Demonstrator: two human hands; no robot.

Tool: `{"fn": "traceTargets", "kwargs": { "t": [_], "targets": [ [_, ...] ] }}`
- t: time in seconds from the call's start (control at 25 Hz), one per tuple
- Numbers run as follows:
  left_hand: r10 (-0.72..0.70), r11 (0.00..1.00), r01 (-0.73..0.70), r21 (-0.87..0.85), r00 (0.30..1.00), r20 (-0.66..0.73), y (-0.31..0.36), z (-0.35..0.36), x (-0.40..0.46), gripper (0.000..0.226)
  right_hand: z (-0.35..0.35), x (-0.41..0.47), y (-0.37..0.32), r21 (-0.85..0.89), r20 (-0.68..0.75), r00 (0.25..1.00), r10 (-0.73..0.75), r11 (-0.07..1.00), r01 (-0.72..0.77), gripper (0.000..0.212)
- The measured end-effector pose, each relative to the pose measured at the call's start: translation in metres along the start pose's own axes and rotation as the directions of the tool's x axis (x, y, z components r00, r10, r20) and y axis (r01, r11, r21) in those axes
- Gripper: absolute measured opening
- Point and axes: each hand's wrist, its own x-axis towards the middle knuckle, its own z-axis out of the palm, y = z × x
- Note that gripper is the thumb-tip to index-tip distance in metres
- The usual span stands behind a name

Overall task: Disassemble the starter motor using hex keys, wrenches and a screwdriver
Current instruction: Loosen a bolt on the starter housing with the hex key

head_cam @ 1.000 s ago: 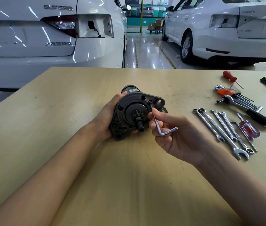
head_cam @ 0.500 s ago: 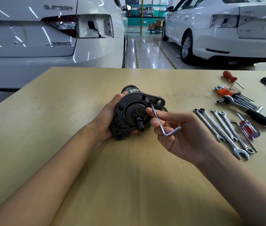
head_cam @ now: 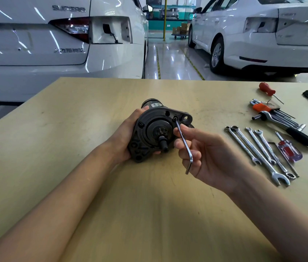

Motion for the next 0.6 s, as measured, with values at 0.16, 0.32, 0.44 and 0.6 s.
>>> {"fn": "traceTargets", "kwargs": {
  "t": [0.16, 0.32, 0.44, 0.6],
  "targets": [
    [0.012, 1.000, -0.012, 0.006, 1.000, -0.004, -0.001, -0.001, 0.002, 0.054, -0.001, -0.002, -0.004, 0.044, 0.001, 1.000, 0.002, 0.999, -0.002, 0.027],
    [0.004, 0.999, -0.003, 0.035, 1.000, -0.014, 0.001, -0.002, 0.000, 0.053, -0.001, -0.001, -0.002, 0.051, -0.027, 1.000, -0.005, 0.999, 0.007, 0.022],
    [0.115, 0.921, -0.004, 0.390, 0.959, -0.260, 0.013, -0.003, 0.001, 0.056, -0.001, 0.001, 0.000, 0.026, -0.015, 1.000, -0.016, 1.000, 0.017, 0.025],
    [0.566, 0.707, -0.244, 0.663, 0.758, -0.325, 0.030, 0.009, -0.003, 0.065, 0.000, 0.000, 0.001, -0.002, -0.022, 0.999, -0.025, 1.000, 0.025, 0.026]
  ]
}}
